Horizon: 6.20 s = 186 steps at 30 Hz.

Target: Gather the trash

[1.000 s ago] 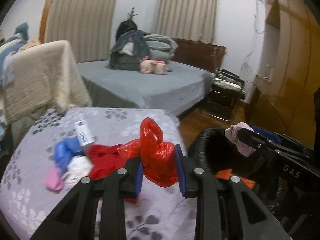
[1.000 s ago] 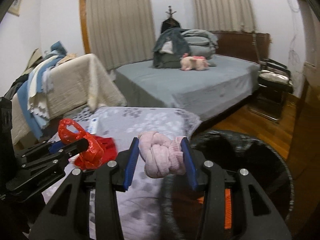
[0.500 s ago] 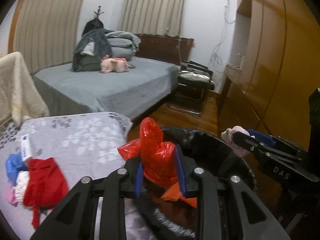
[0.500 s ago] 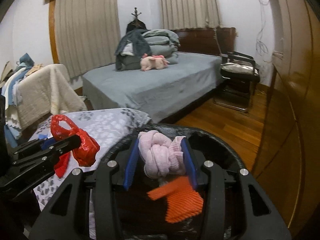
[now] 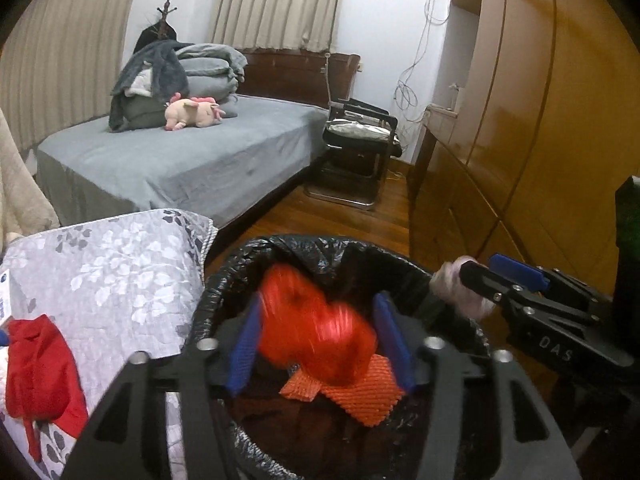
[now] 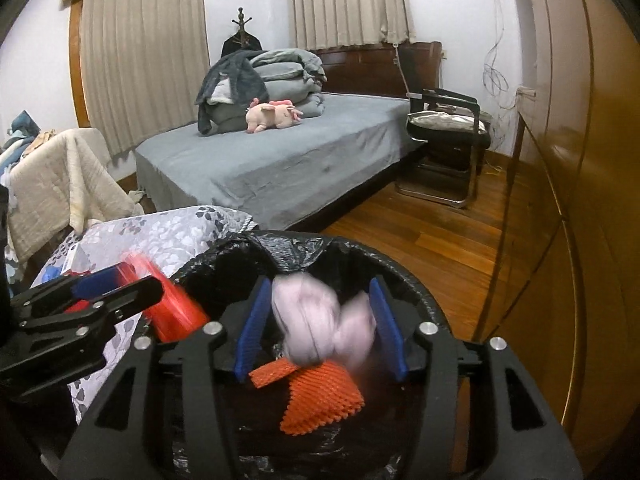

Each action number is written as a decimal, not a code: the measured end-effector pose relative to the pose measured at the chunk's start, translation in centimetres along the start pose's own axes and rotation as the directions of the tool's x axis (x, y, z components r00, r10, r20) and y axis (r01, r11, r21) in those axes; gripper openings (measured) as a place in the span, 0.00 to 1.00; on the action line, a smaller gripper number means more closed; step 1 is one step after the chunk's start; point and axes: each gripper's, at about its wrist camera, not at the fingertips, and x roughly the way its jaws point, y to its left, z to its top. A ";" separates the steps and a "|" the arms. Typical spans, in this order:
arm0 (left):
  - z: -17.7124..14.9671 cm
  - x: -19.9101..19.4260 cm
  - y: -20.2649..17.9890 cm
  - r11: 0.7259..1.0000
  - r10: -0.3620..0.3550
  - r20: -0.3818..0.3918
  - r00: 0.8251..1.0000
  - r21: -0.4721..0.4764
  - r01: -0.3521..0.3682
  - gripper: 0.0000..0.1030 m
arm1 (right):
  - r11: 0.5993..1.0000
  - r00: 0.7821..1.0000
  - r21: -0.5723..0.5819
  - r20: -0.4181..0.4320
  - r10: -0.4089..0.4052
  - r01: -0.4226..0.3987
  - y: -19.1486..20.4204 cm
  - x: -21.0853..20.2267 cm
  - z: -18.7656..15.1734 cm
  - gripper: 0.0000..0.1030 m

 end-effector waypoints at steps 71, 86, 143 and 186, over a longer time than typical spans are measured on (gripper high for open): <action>-11.0 -15.5 27.8 0.793 0.547 -0.027 0.836 -0.302 -0.529 0.75 | 0.832 0.846 -0.222 -0.309 0.435 -0.508 32.8 11.9 -4.5 0.07; -10.3 -14.1 26.1 0.820 0.514 -0.022 0.858 -0.280 -0.498 0.75 | 0.878 0.892 -0.200 -0.228 0.390 -0.435 28.6 10.1 -1.9 0.05; -10.0 -13.0 25.8 0.826 0.500 -0.028 0.866 -0.284 -0.486 0.75 | 0.932 0.906 -0.147 -0.327 0.270 -0.331 28.1 16.4 -3.5 0.64; -7.5 -9.0 17.2 0.925 0.361 0.037 0.932 -0.138 -0.354 0.07 | 0.924 0.915 -0.094 -0.207 0.346 -0.370 22.2 8.8 0.1 0.10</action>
